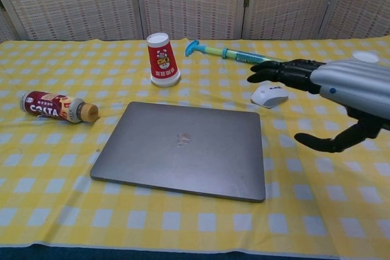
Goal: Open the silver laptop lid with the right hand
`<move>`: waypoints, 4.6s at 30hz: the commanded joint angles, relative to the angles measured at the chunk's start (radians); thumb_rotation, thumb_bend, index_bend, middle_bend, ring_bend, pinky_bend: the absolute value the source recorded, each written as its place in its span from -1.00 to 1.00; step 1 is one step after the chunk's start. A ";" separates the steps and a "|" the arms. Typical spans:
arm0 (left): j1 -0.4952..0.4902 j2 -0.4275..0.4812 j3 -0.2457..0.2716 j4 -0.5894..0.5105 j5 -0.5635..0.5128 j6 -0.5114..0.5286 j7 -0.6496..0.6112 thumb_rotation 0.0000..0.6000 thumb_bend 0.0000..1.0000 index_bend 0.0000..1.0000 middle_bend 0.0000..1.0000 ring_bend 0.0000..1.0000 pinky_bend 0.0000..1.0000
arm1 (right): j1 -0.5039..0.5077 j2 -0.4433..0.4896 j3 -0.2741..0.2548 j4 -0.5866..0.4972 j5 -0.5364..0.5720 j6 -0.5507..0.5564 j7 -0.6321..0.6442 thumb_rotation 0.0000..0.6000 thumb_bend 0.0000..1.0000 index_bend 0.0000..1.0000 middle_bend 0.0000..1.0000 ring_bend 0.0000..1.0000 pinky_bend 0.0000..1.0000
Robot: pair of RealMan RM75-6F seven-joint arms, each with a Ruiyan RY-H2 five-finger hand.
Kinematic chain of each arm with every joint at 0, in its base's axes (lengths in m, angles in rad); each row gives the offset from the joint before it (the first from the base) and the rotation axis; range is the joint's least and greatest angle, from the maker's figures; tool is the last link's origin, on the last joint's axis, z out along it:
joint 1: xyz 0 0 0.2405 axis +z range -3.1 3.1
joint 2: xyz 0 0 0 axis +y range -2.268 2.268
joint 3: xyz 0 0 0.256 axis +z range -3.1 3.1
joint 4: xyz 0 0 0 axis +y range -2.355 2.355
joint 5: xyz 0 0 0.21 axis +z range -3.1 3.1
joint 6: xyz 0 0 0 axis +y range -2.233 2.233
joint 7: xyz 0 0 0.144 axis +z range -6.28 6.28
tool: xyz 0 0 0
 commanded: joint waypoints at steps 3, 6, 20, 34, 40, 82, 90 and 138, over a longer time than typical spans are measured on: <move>-0.007 -0.010 0.001 0.009 0.013 -0.005 0.003 1.00 -0.74 -1.00 -1.00 -1.00 -1.00 | 0.098 -0.135 0.019 0.022 0.055 -0.138 -0.048 1.00 -0.10 -1.00 -1.00 -0.95 -1.00; -0.014 -0.013 0.000 0.012 0.023 -0.009 -0.001 1.00 -0.73 -1.00 -1.00 -1.00 -1.00 | 0.130 -0.194 0.027 0.047 0.079 -0.175 -0.068 1.00 -0.10 -1.00 -1.00 -0.96 -1.00; -0.024 -0.025 0.004 0.025 0.041 -0.017 -0.022 1.00 -0.73 -1.00 -1.00 -1.00 -1.00 | 0.256 -0.397 0.088 0.188 0.211 -0.288 -0.148 1.00 -0.10 -1.00 -1.00 -1.00 -1.00; -0.025 -0.030 0.006 0.034 0.033 -0.027 -0.032 1.00 -0.73 -1.00 -1.00 -1.00 -1.00 | 0.309 -0.500 0.081 0.292 0.265 -0.289 -0.217 1.00 -0.10 -1.00 -1.00 -1.00 -1.00; -0.029 -0.031 0.006 0.035 0.032 -0.037 -0.036 1.00 -0.73 -1.00 -1.00 -1.00 -1.00 | 0.322 -0.523 0.069 0.318 0.275 -0.285 -0.235 1.00 -0.10 -1.00 -1.00 -1.00 -1.00; -0.031 -0.038 0.007 0.057 0.020 -0.044 -0.056 1.00 -0.73 -1.00 -1.00 -1.00 -1.00 | 0.377 -0.576 0.057 0.417 0.316 -0.263 -0.259 1.00 -0.10 -1.00 -1.00 -1.00 -1.00; -0.030 -0.042 0.007 0.063 0.017 -0.045 -0.059 1.00 -0.73 -1.00 -1.00 -1.00 -1.00 | 0.379 -0.575 0.058 0.426 0.331 -0.262 -0.268 1.00 -0.10 -1.00 -1.00 -1.00 -1.00; -0.287 -0.178 0.137 0.267 0.298 -0.314 -0.312 1.00 0.46 -0.76 -0.63 -0.75 -1.00 | 0.410 -0.490 0.133 0.330 0.405 -0.192 -0.478 1.00 0.21 -1.00 -1.00 -1.00 -1.00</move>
